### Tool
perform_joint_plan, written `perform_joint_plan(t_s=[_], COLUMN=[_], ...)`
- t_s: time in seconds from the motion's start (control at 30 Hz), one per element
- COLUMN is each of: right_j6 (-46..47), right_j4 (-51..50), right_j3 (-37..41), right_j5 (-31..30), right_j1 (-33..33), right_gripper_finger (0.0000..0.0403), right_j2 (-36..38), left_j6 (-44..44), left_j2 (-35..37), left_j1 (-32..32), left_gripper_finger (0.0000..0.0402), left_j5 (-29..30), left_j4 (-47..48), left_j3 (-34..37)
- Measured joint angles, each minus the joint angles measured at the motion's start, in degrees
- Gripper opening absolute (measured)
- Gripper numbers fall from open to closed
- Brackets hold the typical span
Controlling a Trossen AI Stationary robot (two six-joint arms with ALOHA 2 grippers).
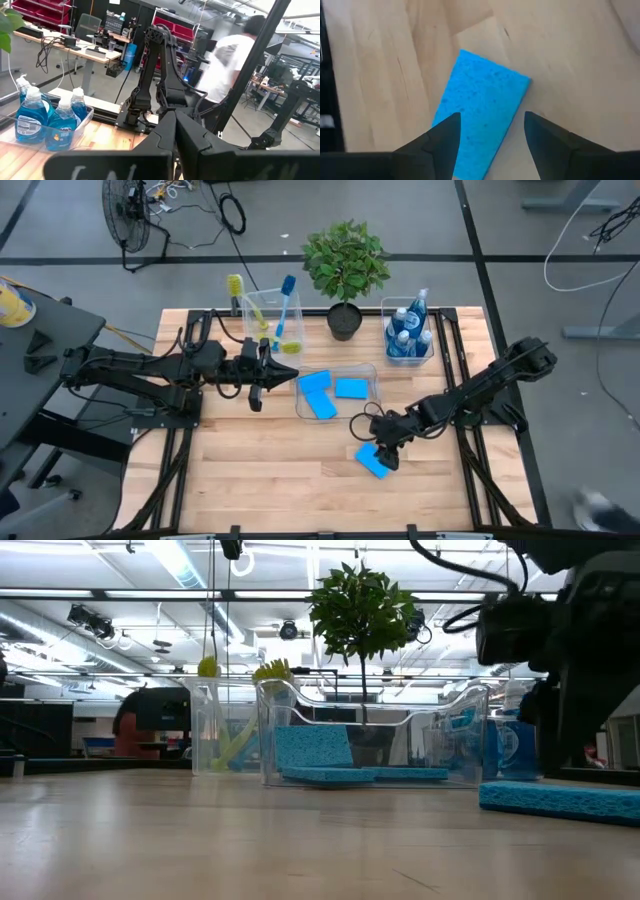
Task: Pick & Place Kitchen Sink Supplies
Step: Put the blue sponge into the bottom transparent bin
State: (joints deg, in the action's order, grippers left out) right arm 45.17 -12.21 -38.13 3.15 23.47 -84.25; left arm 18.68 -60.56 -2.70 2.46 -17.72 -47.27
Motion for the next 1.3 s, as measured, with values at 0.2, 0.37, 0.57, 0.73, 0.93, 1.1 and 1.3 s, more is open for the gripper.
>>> perform_joint_plan(t_s=[0.2, 0.37, 0.57, 0.73, 0.93, 1.1, 1.3], right_j6=[-13.3, -18.0, -17.0, -15.6, -14.2, -14.1, -13.4], right_j4=[3.3, 4.0, 9.9, 13.4, 16.4, 19.8, 23.6], right_j3=[0.0, 0.1, 3.4, 5.3, 7.5, 9.1, 11.4], right_j5=[-4.6, -6.2, -5.3, -6.6, -7.2, -7.2, -7.4], right_j1=[0.1, -0.2, -0.2, -0.2, -0.2, -0.1, -0.1], right_gripper_finger=[0.0219, 0.0219, 0.0219, 0.0219, 0.0219, 0.0219, 0.0219], right_j2=[0.0, 0.0, -0.4, -0.4, -0.4, -0.3, -0.9], left_j6=[0.0, 0.1, 0.1, 0.1, 0.1, 0.1, 0.1], left_j2=[0.0, 0.0, 0.0, 0.0, 0.0, 0.0, 0.0], left_j1=[0.0, 0.0, 0.0, 0.0, 0.0, 0.0, 0.0], left_gripper_finger=[0.0014, 0.0014, 0.0014, 0.0014, 0.0014, 0.0014, 0.0014], left_j5=[0.0, 0.0, 0.0, 0.0, 0.0, 0.0, 0.1], left_j4=[0.0, 0.0, 0.0, 0.0, 0.0, 0.0, 0.0], left_j3=[0.0, 0.0, 0.0, 0.0, 0.0, 0.0, 0.0])
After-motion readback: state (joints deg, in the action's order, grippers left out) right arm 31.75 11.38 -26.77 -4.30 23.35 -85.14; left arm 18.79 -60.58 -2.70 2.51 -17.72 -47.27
